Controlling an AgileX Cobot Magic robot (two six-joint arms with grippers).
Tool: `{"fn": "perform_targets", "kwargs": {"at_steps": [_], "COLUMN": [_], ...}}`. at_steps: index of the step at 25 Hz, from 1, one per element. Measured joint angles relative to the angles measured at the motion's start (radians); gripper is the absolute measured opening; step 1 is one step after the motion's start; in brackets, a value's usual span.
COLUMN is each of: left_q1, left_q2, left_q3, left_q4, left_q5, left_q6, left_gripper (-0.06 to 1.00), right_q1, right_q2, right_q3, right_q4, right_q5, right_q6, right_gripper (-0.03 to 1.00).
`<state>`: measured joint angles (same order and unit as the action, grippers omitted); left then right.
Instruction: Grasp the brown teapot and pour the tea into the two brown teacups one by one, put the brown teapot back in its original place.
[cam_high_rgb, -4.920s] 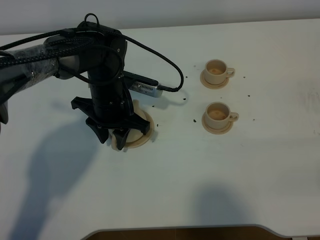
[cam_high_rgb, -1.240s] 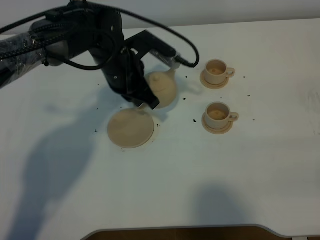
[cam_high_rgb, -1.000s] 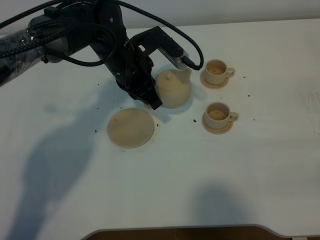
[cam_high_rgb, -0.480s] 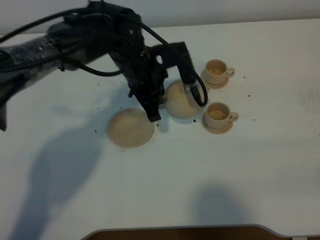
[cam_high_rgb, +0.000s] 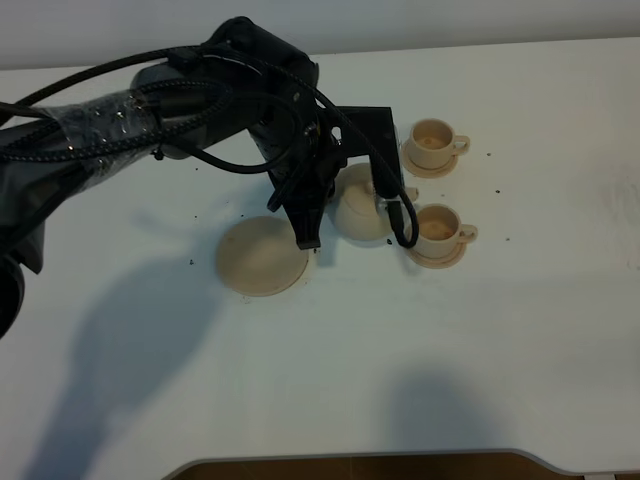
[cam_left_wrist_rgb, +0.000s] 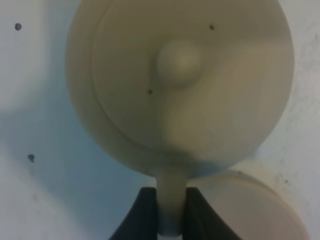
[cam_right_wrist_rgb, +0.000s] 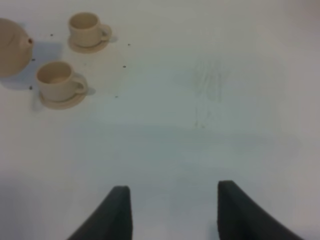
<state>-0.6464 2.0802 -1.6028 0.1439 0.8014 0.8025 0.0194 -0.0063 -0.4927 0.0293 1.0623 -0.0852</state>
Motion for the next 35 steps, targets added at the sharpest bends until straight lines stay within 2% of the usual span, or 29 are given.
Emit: {"fn": "perform_targets", "kwargs": {"at_steps": [10, 22, 35], "left_q1": [-0.037, -0.064, -0.097], "left_q2": [0.0, 0.025, 0.029], "left_q3": [0.0, -0.002, -0.006], "left_q4": [0.131, 0.194, 0.329], "left_q5": [-0.031, -0.058, -0.084], "left_q6": [-0.06, -0.086, -0.162], "left_gripper": [0.11, 0.11, 0.11], "right_q1": [0.0, 0.0, 0.0], "right_q2": [0.0, 0.0, 0.0], "right_q3": [0.0, 0.0, 0.0], "right_q4": [0.001, 0.001, 0.001], "right_q5": [0.0, 0.0, 0.0], "right_q6": [0.0, 0.001, 0.001], "right_gripper": [0.42, 0.42, 0.42]}}
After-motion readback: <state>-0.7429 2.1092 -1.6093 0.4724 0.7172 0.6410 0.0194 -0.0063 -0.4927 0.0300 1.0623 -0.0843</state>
